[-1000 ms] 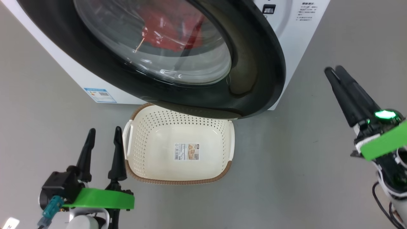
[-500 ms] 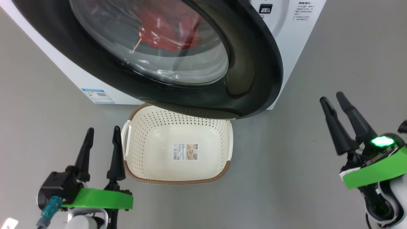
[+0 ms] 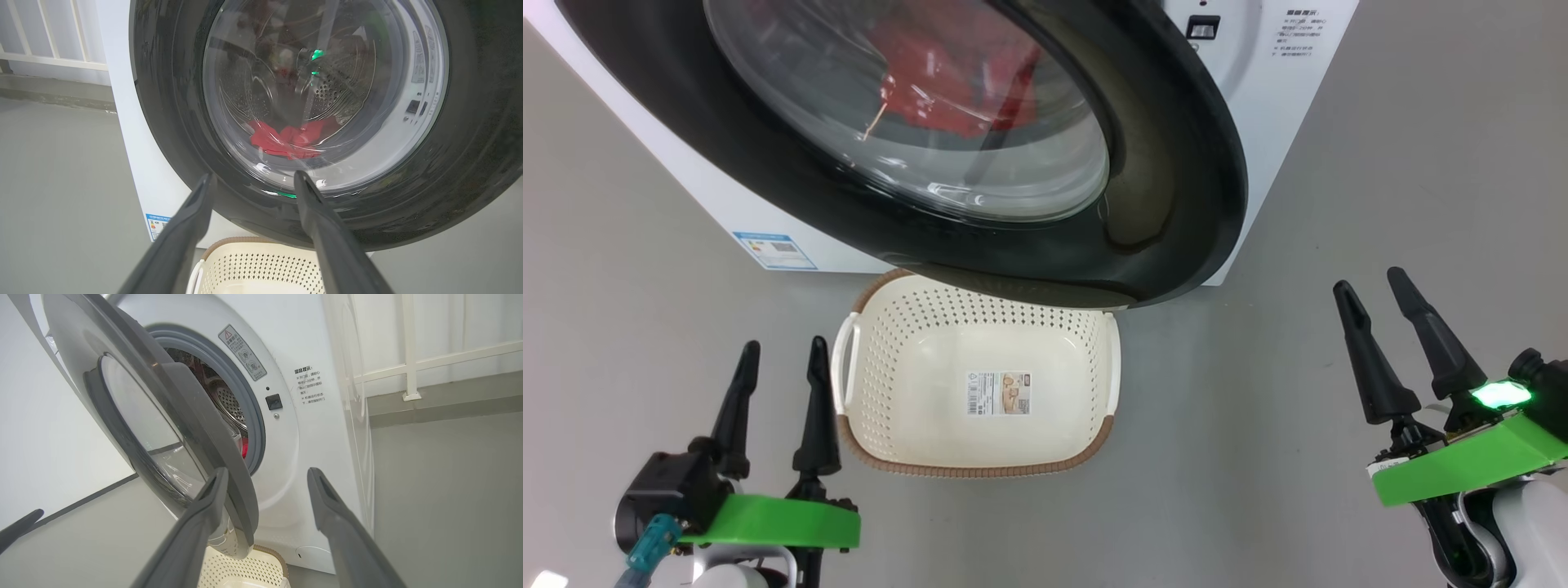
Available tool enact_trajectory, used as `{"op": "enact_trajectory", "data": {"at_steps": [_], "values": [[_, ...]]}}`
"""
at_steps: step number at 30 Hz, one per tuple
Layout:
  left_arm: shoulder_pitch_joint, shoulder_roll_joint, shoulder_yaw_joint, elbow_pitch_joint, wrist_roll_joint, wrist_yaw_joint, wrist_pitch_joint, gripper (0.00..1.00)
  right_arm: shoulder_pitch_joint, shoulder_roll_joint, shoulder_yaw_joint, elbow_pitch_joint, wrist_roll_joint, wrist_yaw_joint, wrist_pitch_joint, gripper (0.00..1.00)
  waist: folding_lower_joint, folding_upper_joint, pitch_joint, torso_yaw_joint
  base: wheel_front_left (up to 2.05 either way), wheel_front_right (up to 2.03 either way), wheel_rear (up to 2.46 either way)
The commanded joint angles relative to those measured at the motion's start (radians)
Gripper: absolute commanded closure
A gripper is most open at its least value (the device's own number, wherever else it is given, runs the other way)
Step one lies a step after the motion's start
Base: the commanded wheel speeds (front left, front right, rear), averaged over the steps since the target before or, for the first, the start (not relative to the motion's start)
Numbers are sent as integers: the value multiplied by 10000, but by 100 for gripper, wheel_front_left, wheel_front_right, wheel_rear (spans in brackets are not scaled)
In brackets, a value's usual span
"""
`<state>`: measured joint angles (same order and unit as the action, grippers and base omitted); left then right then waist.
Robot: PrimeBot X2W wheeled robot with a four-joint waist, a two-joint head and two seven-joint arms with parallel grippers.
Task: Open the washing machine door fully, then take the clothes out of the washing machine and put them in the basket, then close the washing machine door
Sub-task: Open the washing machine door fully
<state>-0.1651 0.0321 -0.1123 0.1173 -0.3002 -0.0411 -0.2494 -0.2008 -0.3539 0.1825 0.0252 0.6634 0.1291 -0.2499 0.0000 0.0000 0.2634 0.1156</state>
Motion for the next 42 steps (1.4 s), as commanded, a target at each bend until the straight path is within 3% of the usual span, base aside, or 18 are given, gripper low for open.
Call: {"op": "enact_trajectory", "data": {"at_steps": [1, 31, 32, 33, 37, 38, 42], "values": [[-39, 181, 312, -205, 115, -82, -124, 0, 182, -41, 137, -169, -234, 16, -117, 0, 0, 0, -21, 15, 0, 0, 0], [7, 181, 209, -168, 75, -62, -124, 0, -122, -107, 356, 91, -457, 16, -118, 0, 0, 0, -130, 56, 0, 0, 0], [-2, 181, 210, -169, 71, -59, -124, 0, -177, -154, 432, 140, -388, 16, -118, 19, 0, 0, -120, 58, 0, 0, 0], [-13, 181, 208, -169, 65, -58, -124, 0, -262, -196, 506, 148, -301, 16, -118, 46, 0, 0, -109, 63, 0, 0, 0], [-58, 181, 193, -165, 36, -65, -124, 0, -646, -351, 597, 80, 213, 16, -118, 91, 0, 0, -71, 83, 0, 0, 0], [-63, 181, 190, -168, 30, -65, -124, 0, -747, -398, 594, 68, 393, 16, -118, 100, 0, 0, -57, 87, 0, 0, 0], [-76, 181, 183, -158, 19, -66, -124, 0, -1227, -726, 834, 213, 1171, 16, -118, 100, 0, 0, -22, 121, 0, 0, 0]]}}
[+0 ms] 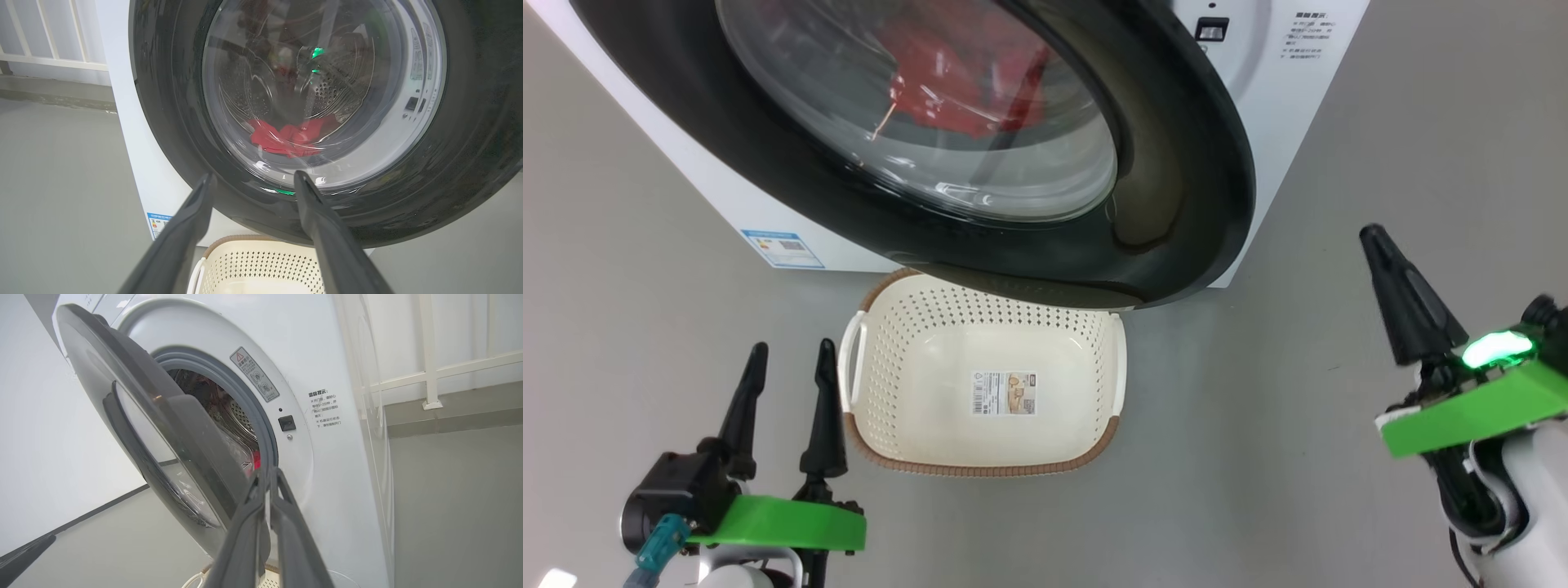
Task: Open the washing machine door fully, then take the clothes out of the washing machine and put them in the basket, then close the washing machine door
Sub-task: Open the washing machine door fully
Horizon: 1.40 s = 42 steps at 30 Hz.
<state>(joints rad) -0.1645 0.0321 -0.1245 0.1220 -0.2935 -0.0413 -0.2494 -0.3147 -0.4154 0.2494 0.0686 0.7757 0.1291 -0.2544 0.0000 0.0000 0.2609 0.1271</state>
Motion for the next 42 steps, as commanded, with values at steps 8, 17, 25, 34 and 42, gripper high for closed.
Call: {"op": "enact_trajectory", "data": {"at_steps": [8, 17, 25, 34, 42], "values": [[-129, 181, 259, -189, -97, -61, -124, 0, -1187, -820, 980, 134, 2376, 16, -47, 100, 0, 0, 51, 185, 0, 0, 0], [-154, 181, 259, -203, -103, -22, -124, 0, -2518, -1239, 1433, 619, 5669, 16, 1405, 100, 0, 0, 117, 294, 0, 0, 0], [-205, 181, 224, -212, -119, 0, -124, 0, -3555, -1169, 1506, 1688, 7284, 16, 2877, 100, 0, 0, 181, 344, 0, 0, 0], [-211, 181, 146, -235, -225, 40, -124, 0, -4540, -573, 1287, 2981, 9219, 16, 4790, 100, 0, 0, 243, 511, 0, 0, 0], [-159, 181, 167, -259, -249, 75, -124, 0, -4893, -164, 1069, 3717, 10935, 16, 6493, 100, 0, 0, 232, 610, 0, 0, 0]]}}
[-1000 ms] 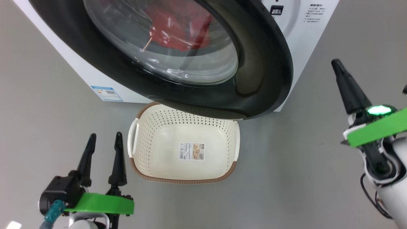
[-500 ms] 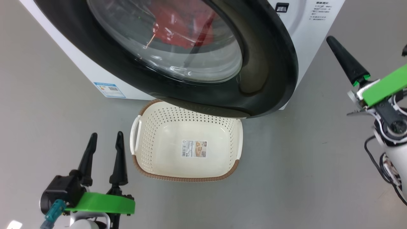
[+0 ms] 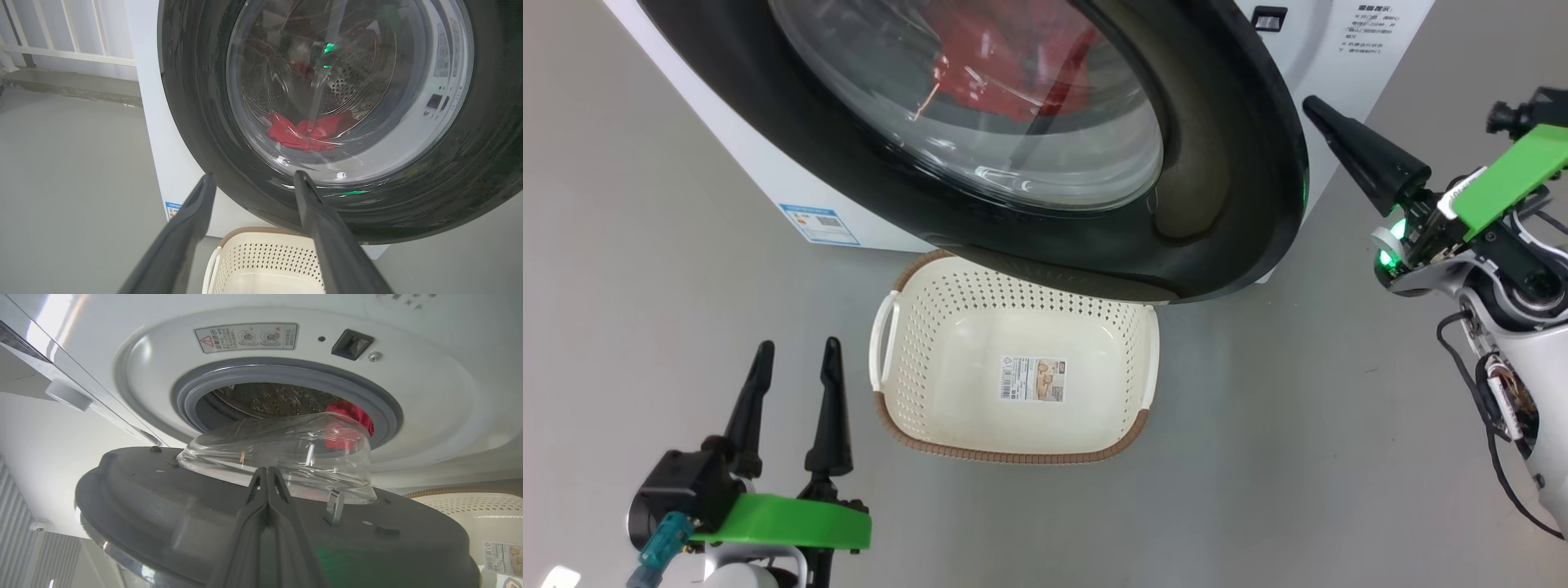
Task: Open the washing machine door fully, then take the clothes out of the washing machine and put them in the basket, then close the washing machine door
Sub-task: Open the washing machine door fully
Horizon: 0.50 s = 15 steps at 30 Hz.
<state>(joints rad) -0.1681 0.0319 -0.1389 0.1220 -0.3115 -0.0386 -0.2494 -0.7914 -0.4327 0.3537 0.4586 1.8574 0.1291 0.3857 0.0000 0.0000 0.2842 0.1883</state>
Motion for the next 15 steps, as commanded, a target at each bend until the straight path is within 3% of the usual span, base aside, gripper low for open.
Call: {"op": "enact_trajectory", "data": {"at_steps": [1, 8, 15], "values": [[-114, 183, 318, -261, -67, 50, -124, 0, -159, 2, 49, -137, 246, 16, 279, 100, 0, 0, 0, -4, 0, 0, 0], [-98, 183, 356, -259, -50, 53, -124, 0, -269, -146, 442, -91, 569, 16, 1163, 100, 0, 0, -14, -47, 0, 0, 0], [-46, 183, 405, -196, -43, 33, -124, 0, 171, -350, 949, -822, 546, 16, 1775, 100, 0, 0, -148, -145, 0, 0, 0]]}}
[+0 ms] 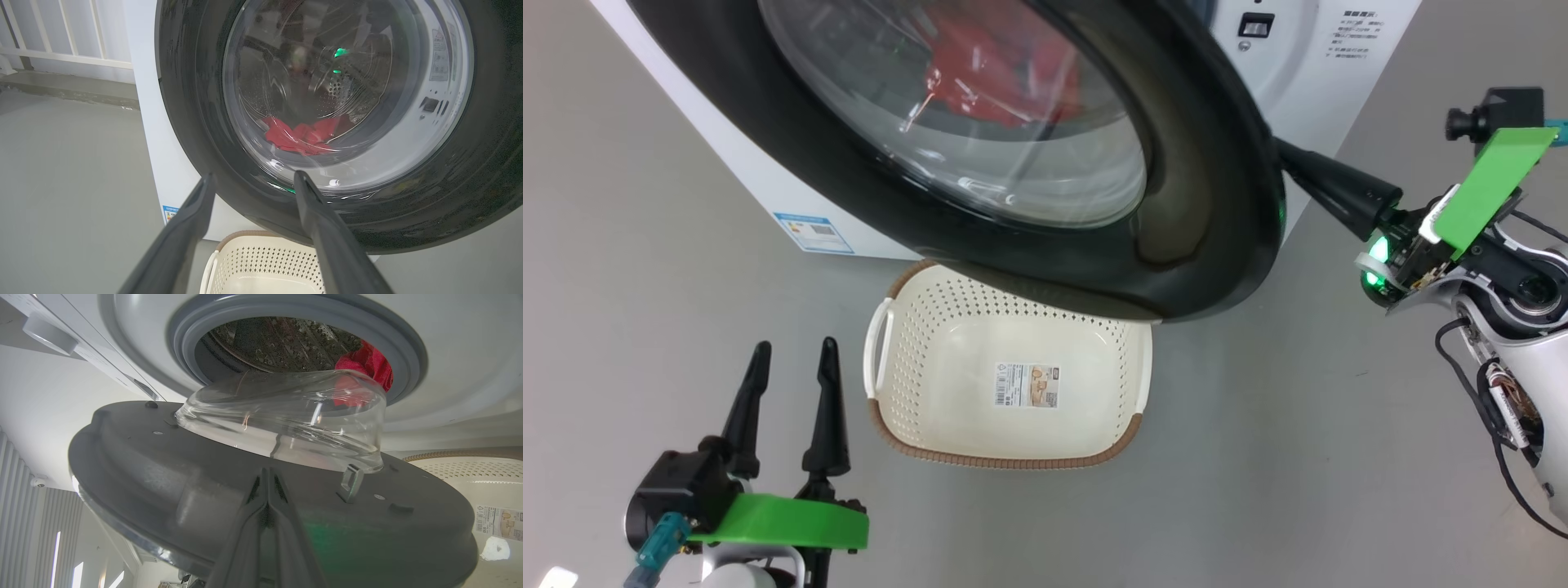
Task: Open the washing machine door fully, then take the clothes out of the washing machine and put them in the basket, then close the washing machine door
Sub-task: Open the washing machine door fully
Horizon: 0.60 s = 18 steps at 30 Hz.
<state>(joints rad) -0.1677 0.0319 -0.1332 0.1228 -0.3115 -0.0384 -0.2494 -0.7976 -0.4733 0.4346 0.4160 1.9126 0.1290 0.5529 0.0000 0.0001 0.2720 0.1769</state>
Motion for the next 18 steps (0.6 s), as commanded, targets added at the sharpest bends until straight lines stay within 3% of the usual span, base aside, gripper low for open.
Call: {"op": "enact_trajectory", "data": {"at_steps": [1, 18], "values": [[-43, 183, 351, -196, -42, 29, -124, 0, 303, 37, 193, -504, 7, 17, 153, 100, 0, -1, -39, -52, 0, 0, 0], [202, 183, 363, 63, 54, -94, -124, 0, 1755, -276, 1145, -2400, -92, 17, 407, 100, 0, -1, -688, 114, 0, 0, 0]]}}
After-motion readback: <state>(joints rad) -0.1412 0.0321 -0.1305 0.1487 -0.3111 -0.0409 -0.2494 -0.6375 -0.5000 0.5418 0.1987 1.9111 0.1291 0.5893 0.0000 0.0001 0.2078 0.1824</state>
